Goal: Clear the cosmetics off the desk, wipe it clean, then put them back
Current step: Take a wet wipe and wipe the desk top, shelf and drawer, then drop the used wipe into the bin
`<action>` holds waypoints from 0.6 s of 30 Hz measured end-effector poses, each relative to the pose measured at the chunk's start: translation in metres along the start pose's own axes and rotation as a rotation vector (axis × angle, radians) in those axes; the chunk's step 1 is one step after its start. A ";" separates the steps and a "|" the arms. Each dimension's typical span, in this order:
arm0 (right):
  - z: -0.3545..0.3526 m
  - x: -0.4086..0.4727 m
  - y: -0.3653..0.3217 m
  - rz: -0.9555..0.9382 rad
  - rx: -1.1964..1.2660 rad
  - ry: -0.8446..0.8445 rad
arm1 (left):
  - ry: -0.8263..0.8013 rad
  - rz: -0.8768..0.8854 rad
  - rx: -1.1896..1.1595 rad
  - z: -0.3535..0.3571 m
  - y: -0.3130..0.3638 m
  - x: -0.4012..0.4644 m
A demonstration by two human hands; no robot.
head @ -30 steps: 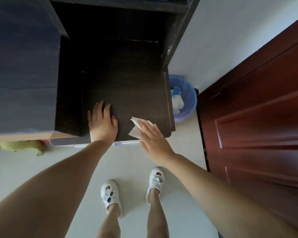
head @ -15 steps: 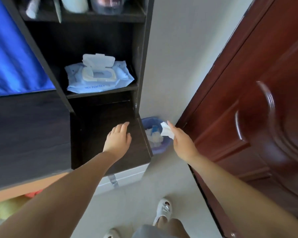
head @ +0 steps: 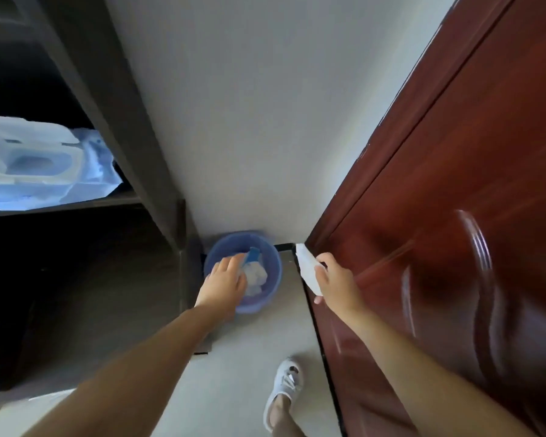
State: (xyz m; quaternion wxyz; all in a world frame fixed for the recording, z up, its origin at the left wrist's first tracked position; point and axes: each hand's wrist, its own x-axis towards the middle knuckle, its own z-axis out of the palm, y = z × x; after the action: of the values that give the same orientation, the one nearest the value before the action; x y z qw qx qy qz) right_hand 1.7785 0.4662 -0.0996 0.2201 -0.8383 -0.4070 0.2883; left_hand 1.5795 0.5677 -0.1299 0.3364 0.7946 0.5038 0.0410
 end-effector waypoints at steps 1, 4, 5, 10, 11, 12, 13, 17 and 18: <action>0.000 0.013 0.010 -0.001 -0.015 -0.042 | -0.010 -0.051 -0.027 0.014 0.003 0.006; 0.009 0.050 0.033 0.057 0.006 -0.143 | -0.008 -0.209 -0.110 0.048 0.001 0.013; 0.018 0.062 0.040 0.090 0.027 -0.178 | -0.009 -0.251 -0.125 0.060 -0.005 0.014; 0.093 0.126 0.079 0.213 0.130 -0.310 | -0.072 -0.378 -0.098 0.122 -0.053 0.037; 0.112 0.140 0.087 0.210 0.126 -0.326 | -0.090 -0.385 -0.096 0.140 -0.066 0.045; 0.133 0.154 0.095 0.198 0.116 -0.337 | -0.091 -0.398 -0.079 0.159 -0.081 0.054; 0.153 0.168 0.104 0.184 0.110 -0.348 | -0.079 -0.363 -0.048 0.180 -0.097 0.066; 0.239 0.228 0.135 0.101 0.119 -0.370 | -0.086 -0.326 0.024 0.249 -0.150 0.108; 0.258 0.240 0.141 0.063 0.105 -0.361 | -0.051 -0.302 0.056 0.261 -0.158 0.115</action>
State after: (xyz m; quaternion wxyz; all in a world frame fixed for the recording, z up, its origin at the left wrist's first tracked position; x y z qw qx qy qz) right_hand 1.8066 0.6147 -0.4478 0.1780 -0.7726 -0.3978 0.4617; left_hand 1.6195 0.5767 -0.4530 0.3289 0.7197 0.6099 -0.0442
